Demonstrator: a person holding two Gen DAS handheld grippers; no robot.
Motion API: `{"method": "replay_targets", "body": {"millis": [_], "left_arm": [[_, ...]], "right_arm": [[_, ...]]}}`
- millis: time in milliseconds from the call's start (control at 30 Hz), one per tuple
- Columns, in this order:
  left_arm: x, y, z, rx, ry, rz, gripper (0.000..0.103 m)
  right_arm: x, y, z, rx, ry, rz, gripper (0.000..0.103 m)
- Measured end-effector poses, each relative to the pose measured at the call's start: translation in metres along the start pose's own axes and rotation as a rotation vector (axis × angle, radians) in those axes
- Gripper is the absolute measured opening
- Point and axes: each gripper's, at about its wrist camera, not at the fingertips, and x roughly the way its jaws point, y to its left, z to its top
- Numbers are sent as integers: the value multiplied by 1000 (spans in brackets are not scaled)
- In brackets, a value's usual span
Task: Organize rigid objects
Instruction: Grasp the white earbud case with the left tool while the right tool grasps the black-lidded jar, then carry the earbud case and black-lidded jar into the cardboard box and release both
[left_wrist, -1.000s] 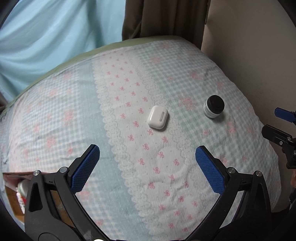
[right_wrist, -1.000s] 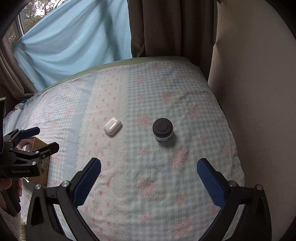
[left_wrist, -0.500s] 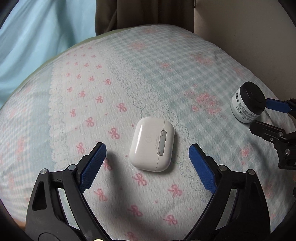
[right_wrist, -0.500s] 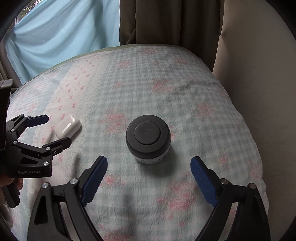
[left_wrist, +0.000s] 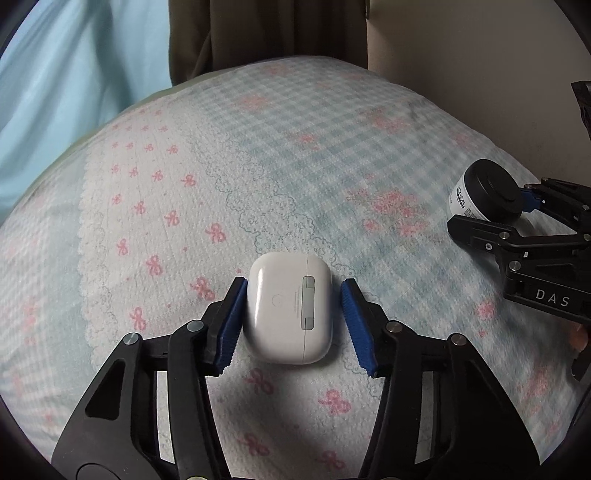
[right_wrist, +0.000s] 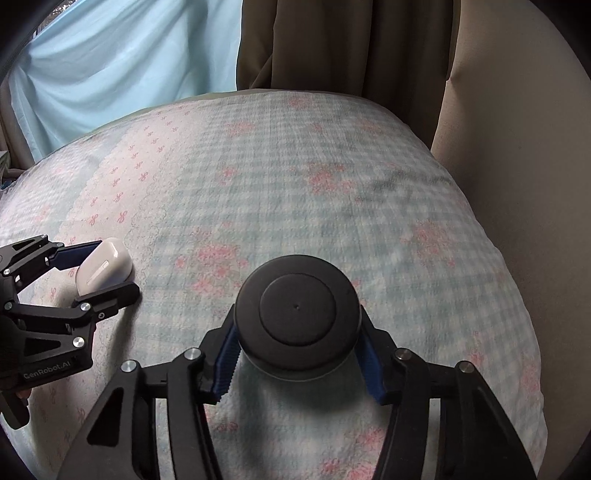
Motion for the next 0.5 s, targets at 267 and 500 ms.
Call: {"method": "replay_targets", "body": {"millis": [267, 500], "left_arm": [[-3, 3, 2, -31, 12, 7, 41], [-24, 6, 5, -68, -16, 11, 41]], "right_arm": [[-1, 0, 1, 8, 3, -9, 52], [-15, 1, 1, 11, -3, -8, 52]]}}
